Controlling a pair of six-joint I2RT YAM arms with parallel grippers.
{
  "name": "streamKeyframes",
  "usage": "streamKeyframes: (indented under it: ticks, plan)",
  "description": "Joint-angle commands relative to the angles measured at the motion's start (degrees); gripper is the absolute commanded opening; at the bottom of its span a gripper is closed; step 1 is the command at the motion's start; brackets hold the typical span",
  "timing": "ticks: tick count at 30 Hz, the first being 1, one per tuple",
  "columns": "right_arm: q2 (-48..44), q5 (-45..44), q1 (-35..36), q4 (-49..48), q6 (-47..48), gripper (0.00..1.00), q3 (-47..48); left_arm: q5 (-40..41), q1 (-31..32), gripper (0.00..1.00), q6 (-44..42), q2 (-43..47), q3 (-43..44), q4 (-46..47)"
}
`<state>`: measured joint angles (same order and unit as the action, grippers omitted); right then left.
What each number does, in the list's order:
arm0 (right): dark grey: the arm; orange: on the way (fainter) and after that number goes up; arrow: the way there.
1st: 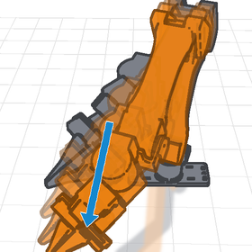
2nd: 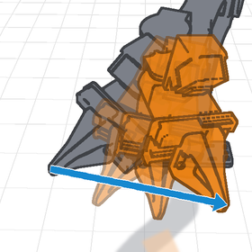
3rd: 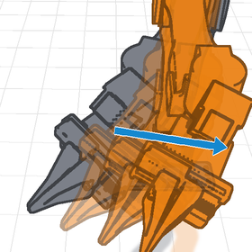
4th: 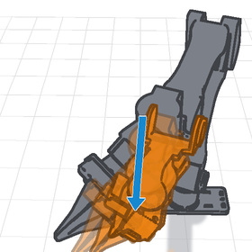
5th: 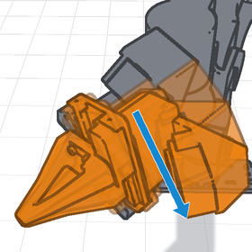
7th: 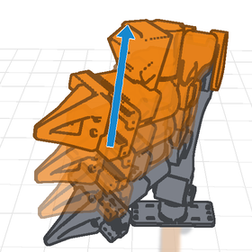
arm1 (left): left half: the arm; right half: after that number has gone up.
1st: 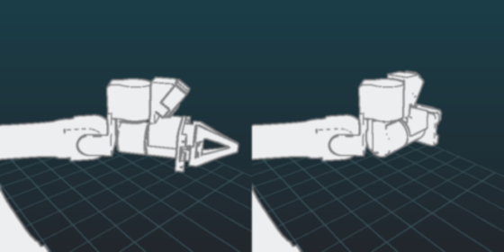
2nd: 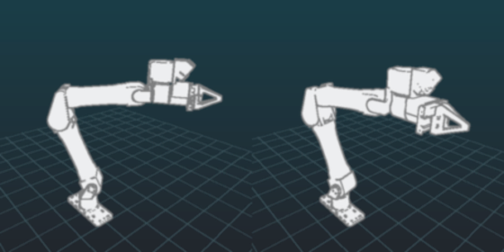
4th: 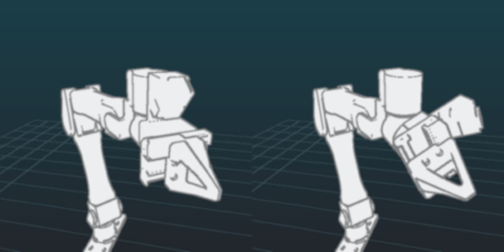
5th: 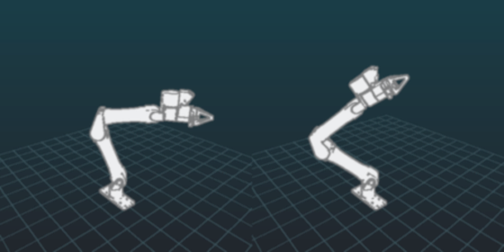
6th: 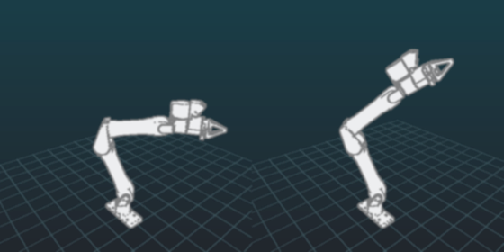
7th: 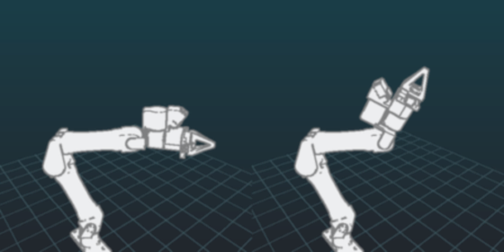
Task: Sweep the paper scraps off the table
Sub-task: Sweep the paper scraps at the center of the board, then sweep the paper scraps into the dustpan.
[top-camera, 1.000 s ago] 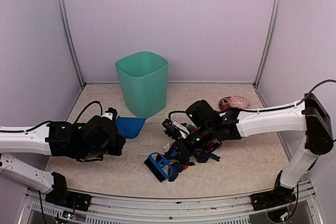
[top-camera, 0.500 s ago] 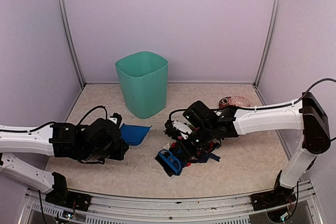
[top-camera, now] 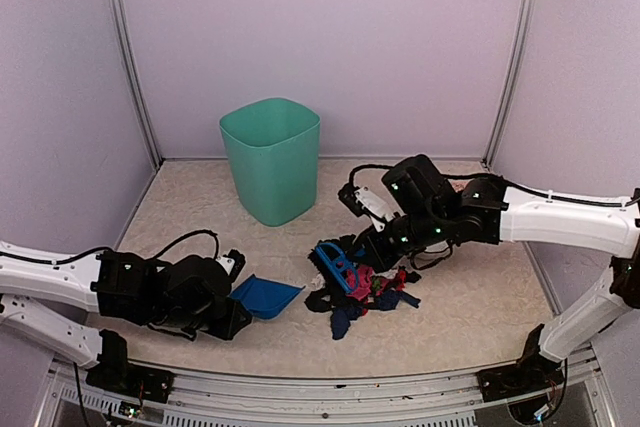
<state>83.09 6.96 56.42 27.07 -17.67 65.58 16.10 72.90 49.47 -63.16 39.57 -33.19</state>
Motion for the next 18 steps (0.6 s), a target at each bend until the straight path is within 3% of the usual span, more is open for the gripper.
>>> streamKeyframes:
  ticks: [1,9,18]
  plan:
    - [-5.1,-6.3,-1.5,3.8,-1.9,0.00,3.4,-2.3,3.1,0.00,-0.6,-0.9,0.4,-0.7]
    - [-6.7,-23.6,-5.7,6.6,1.9,0.00,1.8,-5.5,8.3,0.00,-4.8,-4.6,1.7,-1.1]
    - [0.9,-26.3,-10.5,1.5,13.1,0.00,1.3,-6.2,10.1,0.00,-8.8,-11.5,4.8,-1.0]
